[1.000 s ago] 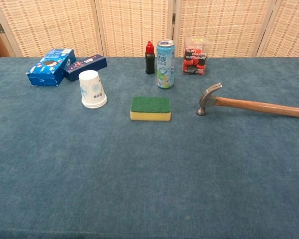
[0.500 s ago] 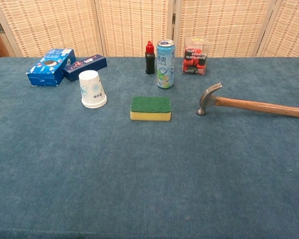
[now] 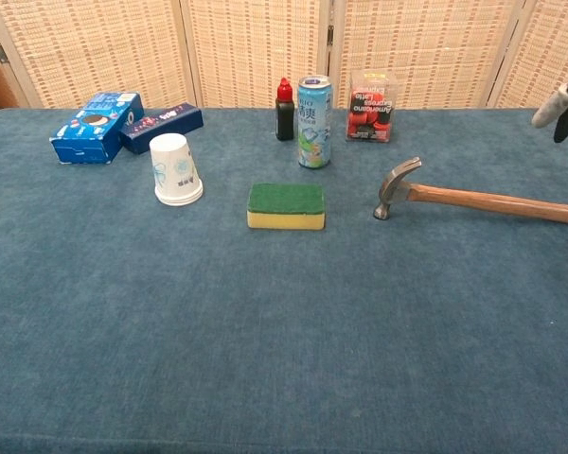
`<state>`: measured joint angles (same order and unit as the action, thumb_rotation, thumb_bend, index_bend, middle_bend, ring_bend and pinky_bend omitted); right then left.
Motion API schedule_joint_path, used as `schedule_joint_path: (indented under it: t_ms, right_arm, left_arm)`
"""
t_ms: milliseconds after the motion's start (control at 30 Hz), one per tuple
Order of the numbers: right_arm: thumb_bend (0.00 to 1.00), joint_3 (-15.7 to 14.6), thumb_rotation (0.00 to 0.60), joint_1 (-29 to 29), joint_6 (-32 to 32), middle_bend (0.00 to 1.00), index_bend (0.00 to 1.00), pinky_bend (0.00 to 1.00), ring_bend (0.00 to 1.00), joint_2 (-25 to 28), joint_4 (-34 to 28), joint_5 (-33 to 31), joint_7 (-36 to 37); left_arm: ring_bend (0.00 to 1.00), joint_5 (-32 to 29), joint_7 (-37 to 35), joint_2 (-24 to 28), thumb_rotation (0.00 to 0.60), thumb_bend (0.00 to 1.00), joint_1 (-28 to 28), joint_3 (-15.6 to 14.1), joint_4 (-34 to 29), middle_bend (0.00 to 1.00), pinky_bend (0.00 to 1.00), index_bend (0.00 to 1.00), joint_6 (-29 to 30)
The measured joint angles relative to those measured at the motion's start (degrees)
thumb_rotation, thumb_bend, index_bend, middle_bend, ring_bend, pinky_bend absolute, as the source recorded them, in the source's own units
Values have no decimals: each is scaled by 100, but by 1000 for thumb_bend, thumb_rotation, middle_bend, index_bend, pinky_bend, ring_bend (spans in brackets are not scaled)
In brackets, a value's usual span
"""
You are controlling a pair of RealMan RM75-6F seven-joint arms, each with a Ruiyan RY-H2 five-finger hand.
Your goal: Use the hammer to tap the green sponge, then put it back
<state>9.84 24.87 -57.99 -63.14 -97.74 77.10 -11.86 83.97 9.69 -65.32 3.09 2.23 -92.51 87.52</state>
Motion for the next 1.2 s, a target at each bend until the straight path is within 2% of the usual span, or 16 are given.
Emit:
schedule_joint_path:
  t_ms: [233,433,833,1200]
  right_arm:
    - [379,166,600,651,813,338,251,157,113,-442,650,-749,-97]
    - [379,258,600,1110,1266,338,251,157,114,-926,1362,-1212,-140]
    - [390,239,600,1804,1900,310,251,156,114,-1947,2706,-1531,-86]
    - [409,49,600,2016,2135,311,251,155,114,-2301,3149,-1626,-20]
  left_arm:
    - [0,15,36,-9,600,262,-12,-20,-19,0,0,0,-16]
    - [0,28,98,-6,600,262,-9,-26,-63,0,0,0,-29]
    - [0,-28,151,-4,600,262,-64,-46,-91,0,0,0,-32]
    - [0,-69,140,-13,600,262,-77,-46,-53,0,0,0,-74]
